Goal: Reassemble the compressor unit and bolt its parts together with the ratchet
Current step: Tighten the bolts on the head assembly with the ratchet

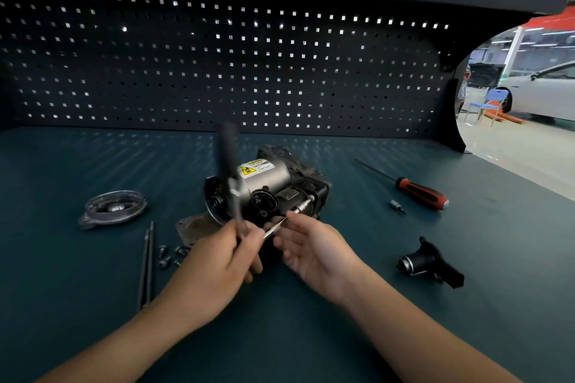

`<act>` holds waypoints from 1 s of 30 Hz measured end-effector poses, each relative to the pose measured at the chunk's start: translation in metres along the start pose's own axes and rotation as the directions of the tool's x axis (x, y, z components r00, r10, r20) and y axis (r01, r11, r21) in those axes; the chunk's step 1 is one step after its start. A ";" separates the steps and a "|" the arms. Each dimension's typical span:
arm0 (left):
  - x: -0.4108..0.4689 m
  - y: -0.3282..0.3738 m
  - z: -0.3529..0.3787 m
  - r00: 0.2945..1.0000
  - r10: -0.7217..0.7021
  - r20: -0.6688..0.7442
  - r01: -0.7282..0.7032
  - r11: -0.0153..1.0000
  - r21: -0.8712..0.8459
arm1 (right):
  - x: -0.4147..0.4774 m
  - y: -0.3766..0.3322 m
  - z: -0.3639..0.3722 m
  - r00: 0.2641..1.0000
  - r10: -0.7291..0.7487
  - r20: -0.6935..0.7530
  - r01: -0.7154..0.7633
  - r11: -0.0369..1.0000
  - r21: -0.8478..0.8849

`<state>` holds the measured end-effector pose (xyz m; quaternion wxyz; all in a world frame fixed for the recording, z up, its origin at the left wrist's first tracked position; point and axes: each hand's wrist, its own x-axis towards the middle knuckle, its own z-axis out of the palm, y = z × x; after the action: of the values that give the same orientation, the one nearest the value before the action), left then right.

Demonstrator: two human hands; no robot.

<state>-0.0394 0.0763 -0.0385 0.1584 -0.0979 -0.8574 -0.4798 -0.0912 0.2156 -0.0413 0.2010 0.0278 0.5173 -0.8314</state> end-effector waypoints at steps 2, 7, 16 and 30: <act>0.007 0.002 -0.001 0.950 -0.291 0.111 0.311 0.869 -0.385 | -0.001 -0.002 0.002 1.000 -0.011 -0.007 0.011 1.000 0.009; 0.009 -0.006 -0.006 0.963 -0.250 0.098 0.267 0.932 -0.247 | 0.000 0.001 0.004 0.996 -0.046 -0.070 0.044 0.999 -0.027; -0.007 -0.004 -0.005 0.957 0.278 0.083 -0.279 0.806 0.522 | 0.000 0.002 0.003 0.999 -0.023 -0.044 0.024 0.999 0.032; -0.004 -0.010 -0.006 0.911 0.386 0.143 -0.386 0.679 0.624 | 0.000 0.001 0.007 0.996 -0.030 -0.088 0.025 0.998 -0.060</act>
<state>-0.0382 0.0656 -0.0451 0.2797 -0.2163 -0.9284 -0.1141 -0.0898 0.2093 -0.0391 0.1673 0.0517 0.5500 -0.8166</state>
